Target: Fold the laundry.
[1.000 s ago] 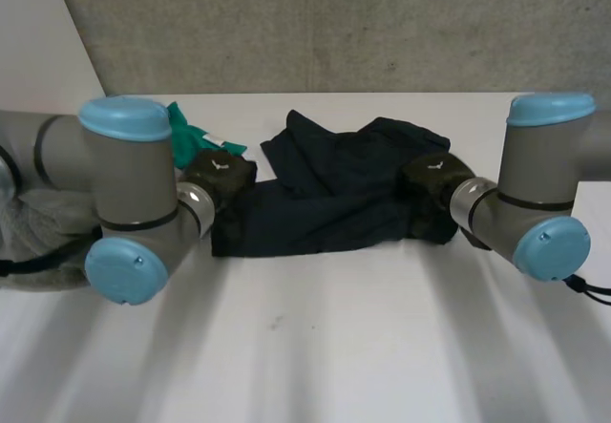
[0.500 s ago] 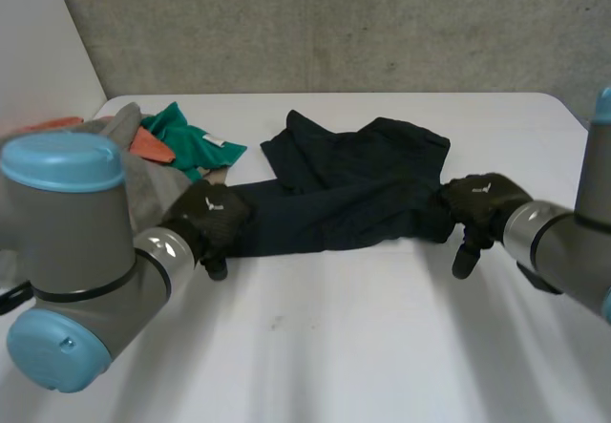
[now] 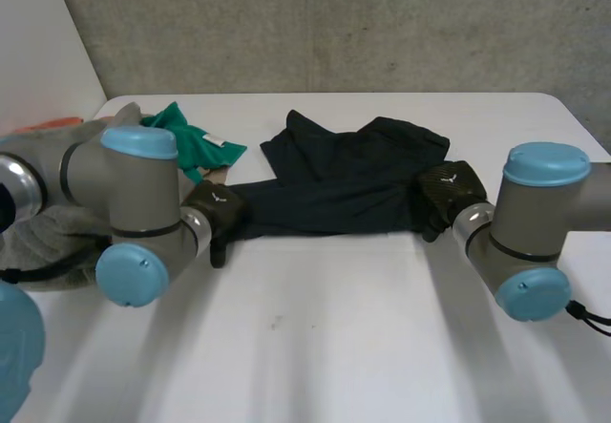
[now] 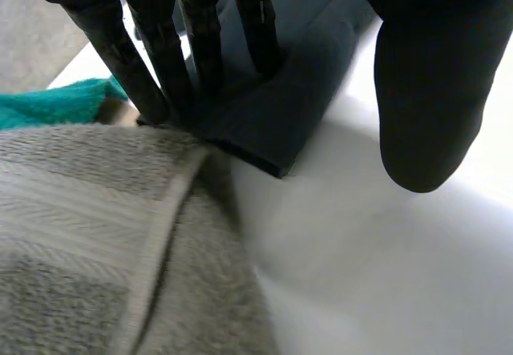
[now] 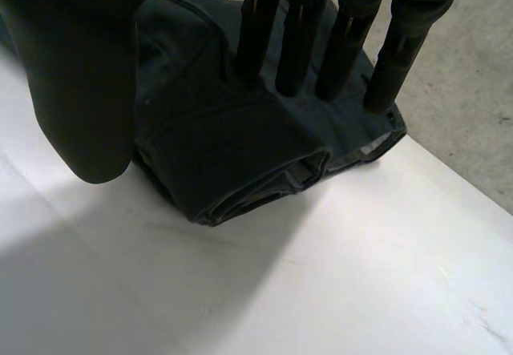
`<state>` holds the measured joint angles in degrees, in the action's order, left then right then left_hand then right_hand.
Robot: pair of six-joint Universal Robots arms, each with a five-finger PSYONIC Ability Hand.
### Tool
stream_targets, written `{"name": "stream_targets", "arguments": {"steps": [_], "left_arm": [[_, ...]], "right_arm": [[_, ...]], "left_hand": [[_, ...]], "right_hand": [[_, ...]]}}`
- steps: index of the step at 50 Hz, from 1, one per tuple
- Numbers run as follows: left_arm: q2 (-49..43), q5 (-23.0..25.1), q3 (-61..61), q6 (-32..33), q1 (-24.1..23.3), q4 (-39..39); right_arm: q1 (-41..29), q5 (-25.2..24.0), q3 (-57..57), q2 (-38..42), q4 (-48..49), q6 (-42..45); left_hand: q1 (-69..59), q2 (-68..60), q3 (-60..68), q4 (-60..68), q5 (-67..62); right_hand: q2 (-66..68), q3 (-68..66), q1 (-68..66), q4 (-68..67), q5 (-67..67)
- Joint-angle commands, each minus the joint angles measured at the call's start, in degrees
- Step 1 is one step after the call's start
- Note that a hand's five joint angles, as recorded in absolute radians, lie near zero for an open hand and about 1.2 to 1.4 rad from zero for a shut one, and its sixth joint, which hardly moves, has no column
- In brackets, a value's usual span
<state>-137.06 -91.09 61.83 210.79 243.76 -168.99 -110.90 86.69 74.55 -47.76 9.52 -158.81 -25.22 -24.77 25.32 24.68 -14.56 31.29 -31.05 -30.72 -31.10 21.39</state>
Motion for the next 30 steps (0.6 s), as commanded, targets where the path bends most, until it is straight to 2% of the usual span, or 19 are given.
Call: {"name": "stream_targets", "arguments": {"steps": [1, 2, 3, 7, 10, 17, 24, 27, 30], "left_arm": [[-3.9, -1.2, -6.3, 1.1, -0.5, 0.2], [-4.5, -1.3, -7.2, 1.5, -0.7, 0.2], [-4.8, -1.4, -7.6, 1.8, -0.8, -0.2], [-6.1, -1.2, -9.5, 3.8, -1.3, -1.1], [-7.3, -1.4, -11.0, 6.4, -1.3, -3.2], [-4.8, -1.9, -11.9, 9.2, -1.1, -3.7], [12.8, -0.3, -8.7, 4.5, 0.1, 2.1], [24.2, 1.1, -7.8, -0.1, 0.6, 7.0], [29.6, 2.1, -8.0, -2.3, 1.0, 9.5]], "right_arm": [[-1.2, 0.3, -5.8, 4.2, -1.6, 0.3], [-1.3, 0.4, -6.3, 4.2, -1.8, 0.3], [-1.4, 0.4, -6.6, 4.2, -1.9, 0.3], [-1.3, 0.7, -6.6, 2.3, -2.8, -0.1], [-1.0, 0.5, -6.1, -0.6, -4.8, -1.1], [0.8, -0.5, -6.9, -7.4, -11.1, -3.4], [3.1, -5.6, -12.7, -16.3, -20.6, -3.6], [4.2, -7.5, -17.2, -19.5, -24.4, -3.3], [5.0, -8.4, -21.1, -21.3, -28.8, -3.3]], "left_hand": [[-10.2, -10.7, 10.1, 10.7, -10.9], [-14.4, -14.8, 14.3, 14.9, -15.0], [-18.3, -18.7, 18.2, 18.8, -18.9], [-33.2, -33.7, 33.1, 33.8, -33.9], [-54.7, -55.1, 54.6, 55.2, -55.4], [-54.8, -55.2, 54.7, 55.3, -55.4], [-54.8, -55.2, 54.7, 55.3, -55.4], [-54.8, -55.2, 54.7, 55.3, -55.4], [-54.8, -55.2, 54.7, 55.3, -55.4]], "right_hand": [[22.9, -23.1, -23.5, -23.1, 22.8], [38.6, -38.8, -39.2, -38.8, 38.5], [48.6, -48.8, -49.2, -48.8, 48.5], [48.7, -48.9, -49.3, -48.9, 48.6], [48.7, -48.9, -49.3, -48.9, 48.6], [48.7, -48.9, -49.3, -48.9, 48.6], [48.7, -48.9, -49.3, -48.9, 48.6], [48.7, -48.9, -49.3, -48.9, 48.6], [48.7, -48.9, -49.3, -48.9, 48.6]]}}
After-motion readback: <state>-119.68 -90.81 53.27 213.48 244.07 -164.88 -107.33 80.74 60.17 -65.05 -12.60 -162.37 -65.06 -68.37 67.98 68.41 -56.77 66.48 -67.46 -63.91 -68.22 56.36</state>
